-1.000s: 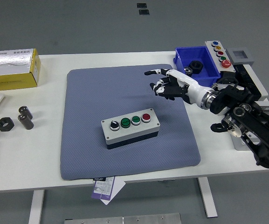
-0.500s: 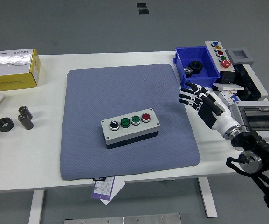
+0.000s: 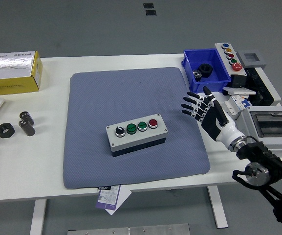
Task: Pick up the button,place it on the desk,press the button,press the button
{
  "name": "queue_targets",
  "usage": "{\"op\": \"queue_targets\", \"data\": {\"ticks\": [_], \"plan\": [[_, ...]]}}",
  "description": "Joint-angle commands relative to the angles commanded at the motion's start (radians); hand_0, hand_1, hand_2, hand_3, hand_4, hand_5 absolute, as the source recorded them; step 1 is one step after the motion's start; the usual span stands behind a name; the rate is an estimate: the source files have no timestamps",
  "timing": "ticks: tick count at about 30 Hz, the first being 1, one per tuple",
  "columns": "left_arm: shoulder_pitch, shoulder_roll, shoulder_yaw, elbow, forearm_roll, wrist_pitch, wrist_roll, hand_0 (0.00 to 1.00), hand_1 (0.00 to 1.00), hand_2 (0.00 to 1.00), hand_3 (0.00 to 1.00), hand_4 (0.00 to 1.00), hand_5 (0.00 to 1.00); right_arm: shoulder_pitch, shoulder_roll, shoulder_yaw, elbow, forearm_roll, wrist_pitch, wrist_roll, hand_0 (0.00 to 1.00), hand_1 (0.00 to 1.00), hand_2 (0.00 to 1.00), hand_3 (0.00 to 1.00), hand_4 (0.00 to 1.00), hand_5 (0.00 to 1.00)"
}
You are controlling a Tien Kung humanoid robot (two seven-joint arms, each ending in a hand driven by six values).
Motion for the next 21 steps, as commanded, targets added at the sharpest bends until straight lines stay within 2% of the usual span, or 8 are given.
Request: {"op": "queue_targets", "data": {"ticks": [1,21], "plan": [[0.000,0.001,0.001,0.000,0.000,0.000,0.000,0.637,0.584,0.634,0.750,0.812,0.213,0.000,-0.001,0.003,0.002,0.002,0.001,0.000,0.813,0.766,0.803,0.831,0.992,0.677],[0.011,-0.003,0.001,0.002,-0.008,0.000,-0.001,0.637,0.584,0.634,0.748,0.808,0.208,-0.009,0.003,0.022,0.008,0.011,0.016,-0.007,0.817,0.778,0.824,0.859,0.998,0.675]]}}
